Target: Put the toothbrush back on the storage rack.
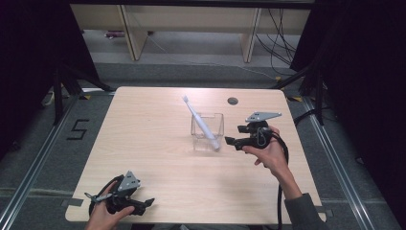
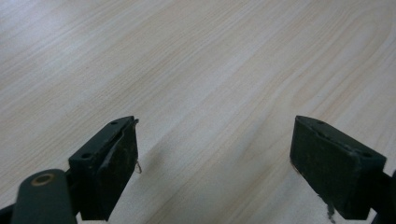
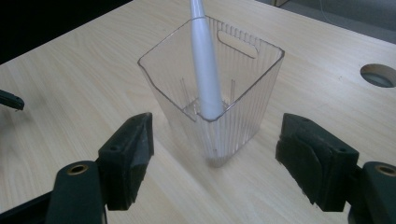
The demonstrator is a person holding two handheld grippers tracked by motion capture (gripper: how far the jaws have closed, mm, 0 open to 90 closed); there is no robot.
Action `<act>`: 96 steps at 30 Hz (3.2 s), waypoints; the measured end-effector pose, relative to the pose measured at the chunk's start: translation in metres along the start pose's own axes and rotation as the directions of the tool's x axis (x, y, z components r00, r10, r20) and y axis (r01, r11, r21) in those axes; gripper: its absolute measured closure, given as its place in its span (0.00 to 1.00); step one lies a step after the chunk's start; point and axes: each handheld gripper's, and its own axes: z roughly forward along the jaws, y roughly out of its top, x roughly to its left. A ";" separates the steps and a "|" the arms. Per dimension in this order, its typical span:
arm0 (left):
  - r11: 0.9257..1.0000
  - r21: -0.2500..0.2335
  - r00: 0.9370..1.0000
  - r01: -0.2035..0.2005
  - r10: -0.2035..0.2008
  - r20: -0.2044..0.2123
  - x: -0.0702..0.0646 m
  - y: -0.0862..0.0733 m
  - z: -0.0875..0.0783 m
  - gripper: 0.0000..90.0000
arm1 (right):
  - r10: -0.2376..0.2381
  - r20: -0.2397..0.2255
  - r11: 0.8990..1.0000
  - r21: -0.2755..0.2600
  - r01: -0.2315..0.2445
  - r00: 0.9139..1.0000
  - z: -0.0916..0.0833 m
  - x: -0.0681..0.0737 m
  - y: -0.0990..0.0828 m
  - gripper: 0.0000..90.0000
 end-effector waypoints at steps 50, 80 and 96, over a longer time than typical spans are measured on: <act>1.000 -0.006 1.000 0.007 -0.007 -0.006 0.001 0.000 -0.001 0.16 | 0.034 0.013 0.999 0.012 -0.035 0.999 -0.002 0.004 -0.053 0.25; 1.000 -0.017 1.000 0.007 -0.007 -0.012 0.001 -0.001 -0.002 0.16 | 0.066 0.009 0.997 0.045 -0.067 0.998 -0.002 0.008 -0.093 0.25; 1.000 -0.003 1.000 0.005 -0.005 -0.010 0.001 -0.001 -0.001 0.17 | 0.057 0.041 0.997 0.056 -0.059 0.998 -0.015 0.015 -0.111 0.25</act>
